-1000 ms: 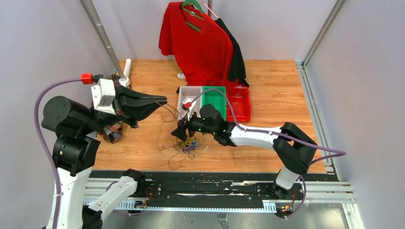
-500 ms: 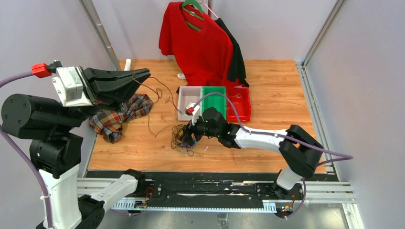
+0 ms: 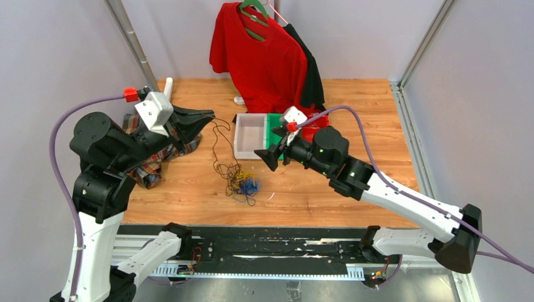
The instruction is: Untangle the cables
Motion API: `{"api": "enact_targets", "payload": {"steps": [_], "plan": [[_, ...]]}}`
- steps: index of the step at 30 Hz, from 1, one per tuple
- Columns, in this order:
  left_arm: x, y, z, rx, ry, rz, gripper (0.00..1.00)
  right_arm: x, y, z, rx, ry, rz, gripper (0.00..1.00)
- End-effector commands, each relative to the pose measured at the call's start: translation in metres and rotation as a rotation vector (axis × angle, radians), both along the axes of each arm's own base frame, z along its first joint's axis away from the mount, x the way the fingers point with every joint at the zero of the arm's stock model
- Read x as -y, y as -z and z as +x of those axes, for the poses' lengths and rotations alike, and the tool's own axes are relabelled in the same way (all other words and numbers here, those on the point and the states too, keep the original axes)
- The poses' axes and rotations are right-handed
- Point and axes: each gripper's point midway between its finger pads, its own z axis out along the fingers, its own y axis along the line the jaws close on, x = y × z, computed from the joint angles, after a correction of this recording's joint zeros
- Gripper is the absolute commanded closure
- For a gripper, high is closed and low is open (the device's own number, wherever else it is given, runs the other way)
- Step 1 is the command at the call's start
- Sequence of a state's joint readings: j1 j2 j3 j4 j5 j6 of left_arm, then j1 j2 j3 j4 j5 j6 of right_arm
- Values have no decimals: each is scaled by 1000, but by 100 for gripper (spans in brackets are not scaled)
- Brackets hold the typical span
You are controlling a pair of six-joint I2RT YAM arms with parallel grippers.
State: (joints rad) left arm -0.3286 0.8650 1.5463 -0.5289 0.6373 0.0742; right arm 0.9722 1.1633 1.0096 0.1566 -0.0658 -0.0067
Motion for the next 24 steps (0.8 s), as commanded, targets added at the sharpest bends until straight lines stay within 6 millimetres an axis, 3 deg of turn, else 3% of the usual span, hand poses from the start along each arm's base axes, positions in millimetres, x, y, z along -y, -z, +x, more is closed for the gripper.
{"api": "enact_targets", "payload": {"steps": [1,8,15,19,24], "plan": [[-16,15,13,-13,-121,35,100,14,-31,1,64,18,6,19],[-28,19,31,-27,-230,50,100,-11,-89,-21,46,-139,168,18],[-28,22,31,-38,-229,50,100,-67,-123,-43,64,-316,255,18],[-25,24,28,-44,-204,52,100,-95,-121,-45,63,-360,251,18],[-21,25,25,-62,-176,41,100,-116,-111,-30,72,-311,253,18]]}}
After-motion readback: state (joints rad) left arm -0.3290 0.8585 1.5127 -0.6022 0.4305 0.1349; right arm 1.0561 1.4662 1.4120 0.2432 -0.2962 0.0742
